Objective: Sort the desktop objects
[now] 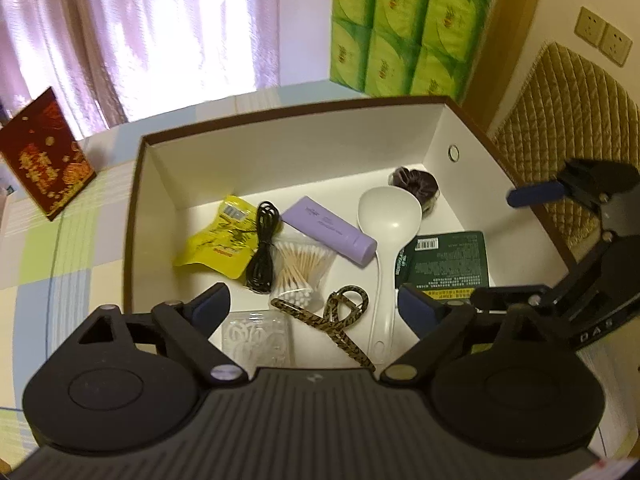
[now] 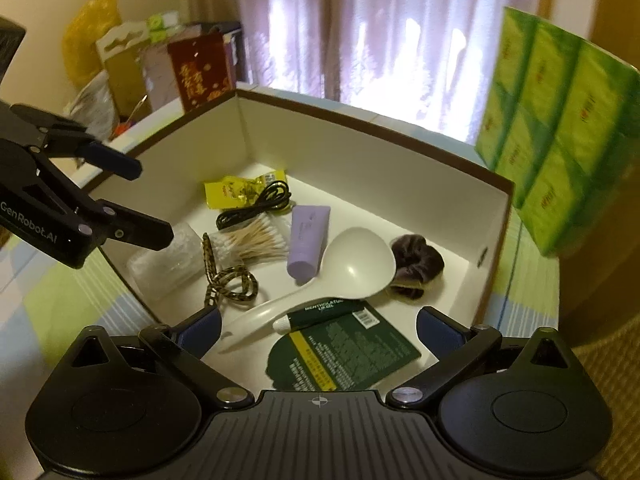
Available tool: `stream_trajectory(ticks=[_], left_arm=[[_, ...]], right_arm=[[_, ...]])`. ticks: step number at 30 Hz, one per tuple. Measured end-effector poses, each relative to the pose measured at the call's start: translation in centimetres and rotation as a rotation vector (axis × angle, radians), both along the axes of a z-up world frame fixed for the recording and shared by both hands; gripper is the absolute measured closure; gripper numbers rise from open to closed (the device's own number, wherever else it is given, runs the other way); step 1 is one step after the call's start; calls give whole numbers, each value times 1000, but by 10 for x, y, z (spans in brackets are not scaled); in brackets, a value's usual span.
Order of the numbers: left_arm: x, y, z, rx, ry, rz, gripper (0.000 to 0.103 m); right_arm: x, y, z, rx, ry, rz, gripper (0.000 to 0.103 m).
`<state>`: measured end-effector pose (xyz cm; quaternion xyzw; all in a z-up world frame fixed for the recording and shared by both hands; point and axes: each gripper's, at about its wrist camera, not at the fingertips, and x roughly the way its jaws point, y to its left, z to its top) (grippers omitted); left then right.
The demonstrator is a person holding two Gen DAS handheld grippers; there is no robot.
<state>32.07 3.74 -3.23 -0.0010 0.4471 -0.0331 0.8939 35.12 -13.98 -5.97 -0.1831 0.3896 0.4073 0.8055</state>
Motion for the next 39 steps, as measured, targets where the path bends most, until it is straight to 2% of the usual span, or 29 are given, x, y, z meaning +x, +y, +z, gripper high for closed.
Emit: stream_trajectory(ticks=[4,12,18,21,28,39], left_arm=[[-11,1,11,-3,-31,23,8],[-42,2,34,6,-115,60,5],[-68,4,49,11,-184,93,1],[-79,7,55,0,-210,119,1],[-106,13,62,-25,-217,139,1],[-143,19,74,-5,-196,159,1]], right_arm=[[-13,-4,5,20,-18,-56,2],[-46,-2,14,53,-117,-184,2],[-63,-1,24,77,-86,-215,2],[-73,0,31,84,-104,-248,2],[-95,-4,41,113,-91,-319,2],[-127,-1,52,117,-95,-376,2]])
